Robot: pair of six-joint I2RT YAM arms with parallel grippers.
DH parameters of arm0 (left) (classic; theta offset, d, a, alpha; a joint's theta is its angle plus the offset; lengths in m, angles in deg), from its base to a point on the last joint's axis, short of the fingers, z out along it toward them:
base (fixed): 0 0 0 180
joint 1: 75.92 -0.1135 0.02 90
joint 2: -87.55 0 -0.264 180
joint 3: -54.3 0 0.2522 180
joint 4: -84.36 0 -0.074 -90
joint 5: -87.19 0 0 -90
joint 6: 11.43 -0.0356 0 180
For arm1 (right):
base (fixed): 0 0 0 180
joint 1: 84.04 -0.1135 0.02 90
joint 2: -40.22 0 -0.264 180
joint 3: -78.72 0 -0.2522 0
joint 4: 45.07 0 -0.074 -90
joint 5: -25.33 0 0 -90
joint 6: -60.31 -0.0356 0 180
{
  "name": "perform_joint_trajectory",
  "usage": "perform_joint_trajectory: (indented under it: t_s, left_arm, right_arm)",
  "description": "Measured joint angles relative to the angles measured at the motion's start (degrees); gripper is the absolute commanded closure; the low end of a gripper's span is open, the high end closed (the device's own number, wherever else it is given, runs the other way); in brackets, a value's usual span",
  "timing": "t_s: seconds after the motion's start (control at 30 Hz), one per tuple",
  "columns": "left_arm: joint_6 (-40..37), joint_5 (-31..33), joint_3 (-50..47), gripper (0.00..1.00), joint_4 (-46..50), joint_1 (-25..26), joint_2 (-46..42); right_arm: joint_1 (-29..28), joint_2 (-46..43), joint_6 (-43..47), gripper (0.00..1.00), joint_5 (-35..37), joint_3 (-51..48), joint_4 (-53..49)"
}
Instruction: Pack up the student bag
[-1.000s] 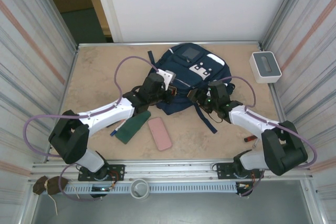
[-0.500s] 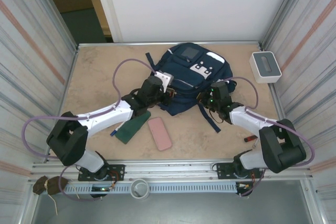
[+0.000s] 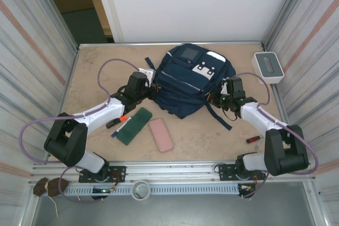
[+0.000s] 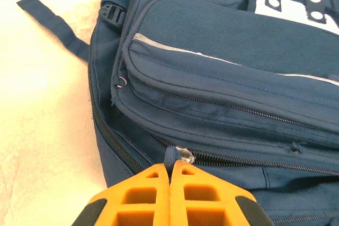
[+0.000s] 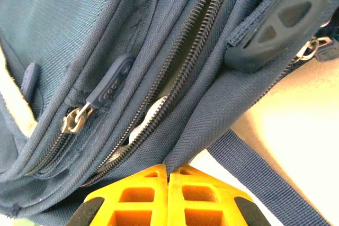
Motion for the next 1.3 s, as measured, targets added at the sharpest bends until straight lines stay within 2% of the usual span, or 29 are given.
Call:
perform_joint_trajectory:
  t_s: [0.1,0.2,0.4,0.6,0.7,0.8,0.93,1.03,1.13,1.2,1.3]
  left_arm:
    - [0.5,0.0,-0.9,1.0,0.1,2.6,-2.3]
    - [1.3,0.2,-0.9,1.0,0.1,6.6,-3.2]
    - [1.9,0.8,0.3,1.0,0.7,14.4,-1.6]
    - [1.9,0.8,2.3,1.0,1.4,17.7,-0.6]
    - [1.9,0.9,2.9,1.0,1.6,18.1,-0.3]
    - [1.8,1.2,3.3,1.0,1.7,18.3,0.3]
    - [1.8,1.3,3.4,1.0,1.7,18.4,0.6]
    - [1.8,1.3,3.4,1.0,1.7,18.4,0.6]
    - [1.8,1.5,3.3,1.0,1.7,18.4,0.6]
    - [1.8,1.7,3.3,1.0,1.7,18.4,0.6]
    - [1.7,2.3,3.3,1.0,1.7,18.4,0.6]
  right_arm:
    - [1.7,3.9,2.8,0.87,-1.2,4.7,-4.7]
    - [3.8,6.2,4.5,0.74,-1.0,8.6,-8.0]
    - [6.8,1.2,6.4,0.51,2.7,10.5,-12.8]
    - [4.3,-7.1,4.7,0.33,0.9,8.0,-12.9]
    - [1.4,-5.8,4.1,0.27,0.9,7.8,-12.7]
    - [-0.2,-3.2,3.8,0.25,2.6,7.8,-12.7]
    - [-0.3,0.0,3.6,0.26,6.2,7.8,-12.2]
    - [-0.3,1.9,3.6,0.35,7.0,7.8,-10.8]
    - [-0.2,3.6,3.5,0.53,6.9,7.8,-8.7]
    - [0.2,4.7,3.7,0.74,6.7,7.8,-7.9]
    - [2.0,5.4,4.0,0.92,4.9,7.6,-7.2]
